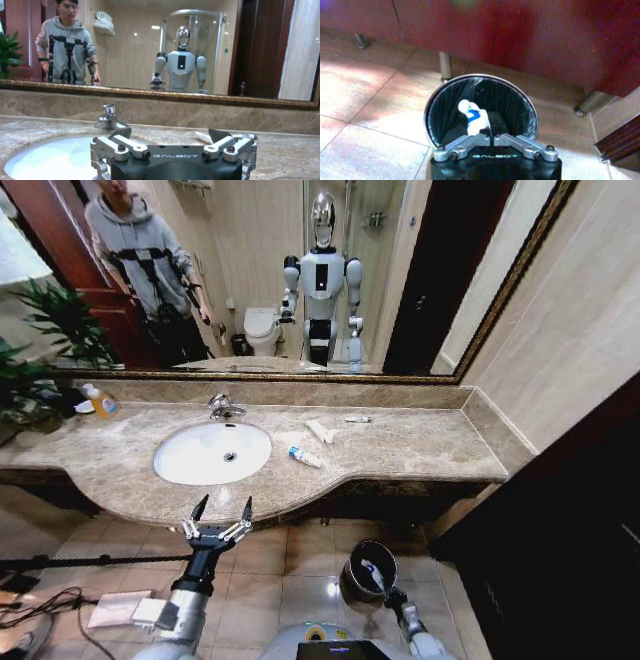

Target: Pick up the trash from the sink and place it in the trash bin.

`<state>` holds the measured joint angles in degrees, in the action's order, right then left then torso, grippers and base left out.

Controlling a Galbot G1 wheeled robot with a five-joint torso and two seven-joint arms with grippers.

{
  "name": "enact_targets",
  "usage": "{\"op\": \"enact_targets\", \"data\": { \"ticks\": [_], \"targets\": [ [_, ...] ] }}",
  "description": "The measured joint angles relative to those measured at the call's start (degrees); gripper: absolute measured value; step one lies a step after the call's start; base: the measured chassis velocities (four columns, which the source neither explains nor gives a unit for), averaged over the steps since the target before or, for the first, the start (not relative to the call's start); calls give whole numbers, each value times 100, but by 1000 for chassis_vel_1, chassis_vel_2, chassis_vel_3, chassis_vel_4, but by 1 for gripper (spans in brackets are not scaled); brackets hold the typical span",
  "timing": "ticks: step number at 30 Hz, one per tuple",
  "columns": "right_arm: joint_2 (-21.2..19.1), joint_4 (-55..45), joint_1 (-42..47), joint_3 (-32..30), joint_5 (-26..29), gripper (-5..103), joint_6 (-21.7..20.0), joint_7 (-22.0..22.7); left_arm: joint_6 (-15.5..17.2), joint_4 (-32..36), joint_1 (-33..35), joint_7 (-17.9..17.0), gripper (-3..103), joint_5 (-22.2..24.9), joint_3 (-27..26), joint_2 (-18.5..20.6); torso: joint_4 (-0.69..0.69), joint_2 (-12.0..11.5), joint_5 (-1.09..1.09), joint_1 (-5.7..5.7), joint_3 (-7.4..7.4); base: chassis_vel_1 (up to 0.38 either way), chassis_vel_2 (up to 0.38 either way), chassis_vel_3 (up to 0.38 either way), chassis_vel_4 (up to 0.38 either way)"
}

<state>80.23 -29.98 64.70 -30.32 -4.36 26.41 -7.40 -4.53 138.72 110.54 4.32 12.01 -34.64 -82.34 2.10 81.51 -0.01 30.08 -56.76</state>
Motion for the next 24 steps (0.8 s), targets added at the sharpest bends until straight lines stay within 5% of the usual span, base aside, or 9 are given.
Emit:
{"op": "enact_targets", "data": {
  "ticks": [5,12,16,18,24],
  "targets": [
    [23,-34,-37,-6,-46,-3,-122,68,0,0,0,0,100,0,0,0,0,0,2,0,0,0,0,0,0],
    [11,-129,24,-18,-221,28,-96,296,0,0,0,0,100,0,0,0,0,0,0,0,0,0,0,0,0],
    [-15,-216,77,-22,-221,33,-14,347,0,0,0,0,100,0,0,0,1,0,1,0,0,0,0,0,0],
    [-44,-313,141,-25,-202,44,52,379,0,0,0,0,100,0,0,0,1,0,1,0,1,0,0,0,0],
    [-198,-1642,873,-31,411,66,13,401,0,0,0,1,100,0,0,0,1,0,2,0,1,0,0,0,0]
  ]
}}
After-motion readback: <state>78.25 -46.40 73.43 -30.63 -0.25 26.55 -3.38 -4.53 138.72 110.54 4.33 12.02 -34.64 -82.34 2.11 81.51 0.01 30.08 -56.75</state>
